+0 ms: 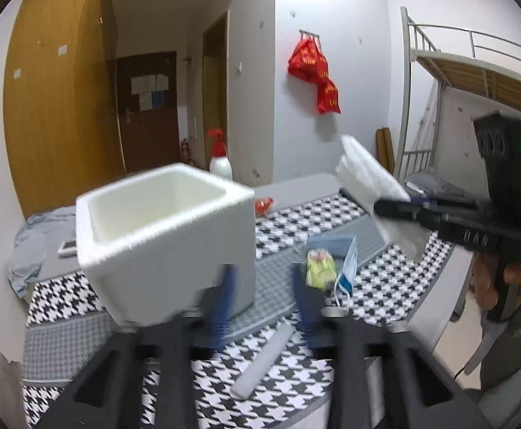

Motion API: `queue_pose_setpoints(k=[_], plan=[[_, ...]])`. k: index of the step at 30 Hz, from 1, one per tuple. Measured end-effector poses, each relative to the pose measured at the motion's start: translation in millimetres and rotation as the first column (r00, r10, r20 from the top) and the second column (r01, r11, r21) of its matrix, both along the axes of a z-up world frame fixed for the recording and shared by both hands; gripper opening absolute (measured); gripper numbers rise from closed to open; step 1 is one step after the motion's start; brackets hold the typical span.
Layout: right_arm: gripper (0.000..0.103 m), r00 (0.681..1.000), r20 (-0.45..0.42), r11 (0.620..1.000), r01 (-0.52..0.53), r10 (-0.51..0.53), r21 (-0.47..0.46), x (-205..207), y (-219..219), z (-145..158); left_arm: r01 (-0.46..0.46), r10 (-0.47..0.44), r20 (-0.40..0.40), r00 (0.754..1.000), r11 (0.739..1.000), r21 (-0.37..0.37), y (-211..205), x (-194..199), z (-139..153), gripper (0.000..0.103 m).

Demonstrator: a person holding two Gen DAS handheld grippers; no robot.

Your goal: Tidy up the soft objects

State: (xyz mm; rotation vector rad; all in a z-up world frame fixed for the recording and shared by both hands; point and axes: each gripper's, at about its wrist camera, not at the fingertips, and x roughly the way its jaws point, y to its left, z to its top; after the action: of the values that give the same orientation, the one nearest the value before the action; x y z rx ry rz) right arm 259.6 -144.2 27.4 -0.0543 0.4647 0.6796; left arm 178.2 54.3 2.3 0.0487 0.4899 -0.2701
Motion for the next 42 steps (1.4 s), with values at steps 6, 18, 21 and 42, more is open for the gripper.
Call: queue_pose_setpoints(k=[6, 18, 21, 42], plan=[[0.015, 1.000, -0.005, 1.000, 0.008, -0.008, 0.000, -0.8, -2.2, -1.1, 0.041, -0.041, -0.120, 0.992, 0.999, -0.002, 4.7, 12.1, -37.8, 0.058], [0.015, 0.999, -0.004, 0.999, 0.039, -0.039, -0.010, -8.6, -0.3, 0.5, 0.172, -0.153, -0.282, 0.947, 0.984, 0.041, -2.0, 32.8, -96.4, 0.058], [0.015, 0.999, 0.003, 0.999, 0.048, -0.048, -0.011, -12.5, -1.3, 1.6, 0.192, -0.165, -0.310, 0.936, 0.980, 0.057, -2.5, 35.9, -104.7, 0.057], [0.015, 0.994, 0.003, 0.994, 0.111, -0.111, 0.001, -25.4, -15.1, -0.5, 0.168, -0.130, -0.313, 0.941, 0.981, 0.099, -0.4, 44.0, -103.5, 0.011]])
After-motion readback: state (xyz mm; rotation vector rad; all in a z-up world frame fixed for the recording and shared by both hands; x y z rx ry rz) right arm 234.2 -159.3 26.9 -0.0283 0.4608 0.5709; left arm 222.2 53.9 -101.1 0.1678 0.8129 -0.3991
